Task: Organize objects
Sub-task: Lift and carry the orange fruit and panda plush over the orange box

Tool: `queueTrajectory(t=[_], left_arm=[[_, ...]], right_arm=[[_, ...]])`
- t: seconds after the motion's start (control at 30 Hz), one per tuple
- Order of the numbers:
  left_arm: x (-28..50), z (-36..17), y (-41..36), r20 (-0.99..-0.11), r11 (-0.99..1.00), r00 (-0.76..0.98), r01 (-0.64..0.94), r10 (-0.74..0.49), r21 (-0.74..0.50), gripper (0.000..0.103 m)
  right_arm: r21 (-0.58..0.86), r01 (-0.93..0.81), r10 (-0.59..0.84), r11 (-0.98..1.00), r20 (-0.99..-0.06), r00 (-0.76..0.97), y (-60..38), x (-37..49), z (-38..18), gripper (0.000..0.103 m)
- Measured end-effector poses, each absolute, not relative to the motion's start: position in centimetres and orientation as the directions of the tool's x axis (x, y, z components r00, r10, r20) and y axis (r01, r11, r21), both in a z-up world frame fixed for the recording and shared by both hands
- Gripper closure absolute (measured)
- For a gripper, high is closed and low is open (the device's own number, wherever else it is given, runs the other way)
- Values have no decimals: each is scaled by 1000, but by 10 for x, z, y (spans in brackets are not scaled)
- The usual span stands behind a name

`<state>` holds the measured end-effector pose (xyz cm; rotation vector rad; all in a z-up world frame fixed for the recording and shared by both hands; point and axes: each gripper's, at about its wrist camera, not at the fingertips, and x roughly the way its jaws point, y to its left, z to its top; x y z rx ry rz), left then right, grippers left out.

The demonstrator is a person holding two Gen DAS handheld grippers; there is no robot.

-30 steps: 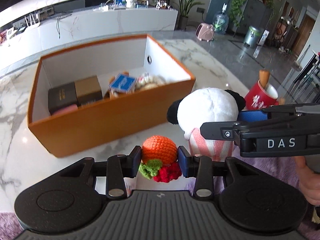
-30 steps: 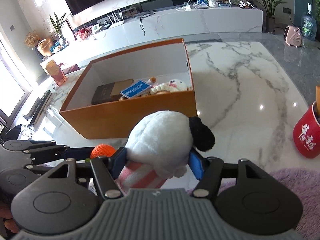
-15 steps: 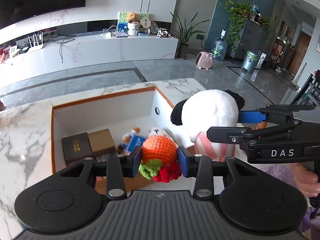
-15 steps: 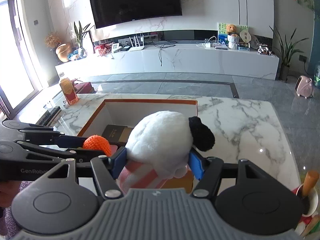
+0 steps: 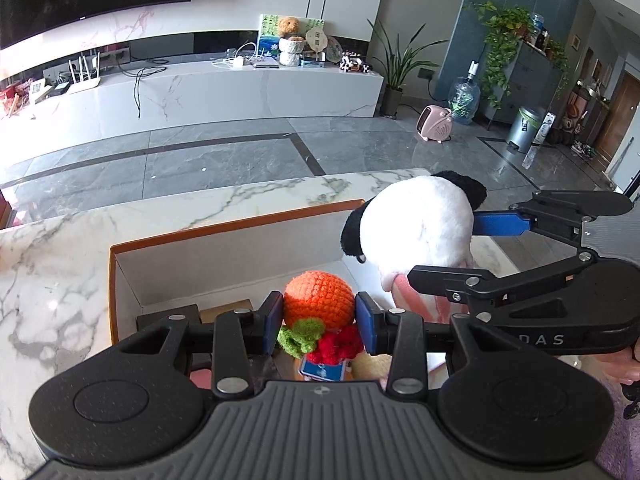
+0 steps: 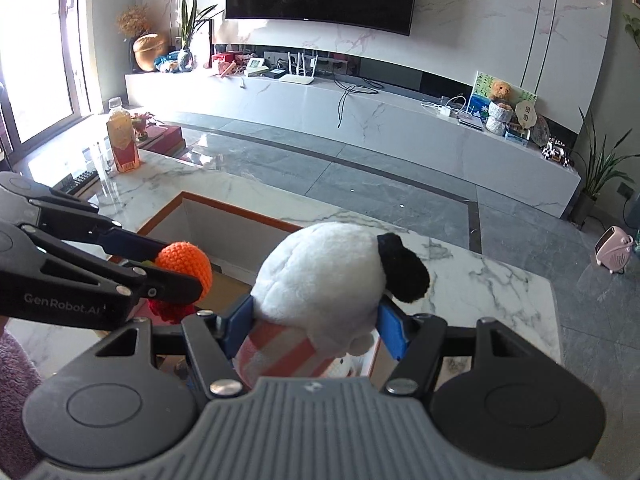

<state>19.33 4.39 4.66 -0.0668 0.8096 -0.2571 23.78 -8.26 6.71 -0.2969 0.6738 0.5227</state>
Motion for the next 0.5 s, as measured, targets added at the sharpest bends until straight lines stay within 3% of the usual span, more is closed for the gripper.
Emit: queueTrajectory(t=[0.5], left_arm=[[228,24,65,-746,978,632,129,-209,-165,58]], right_arm=[[-261,-637,312,725,-701,641,-39,299,25,36]])
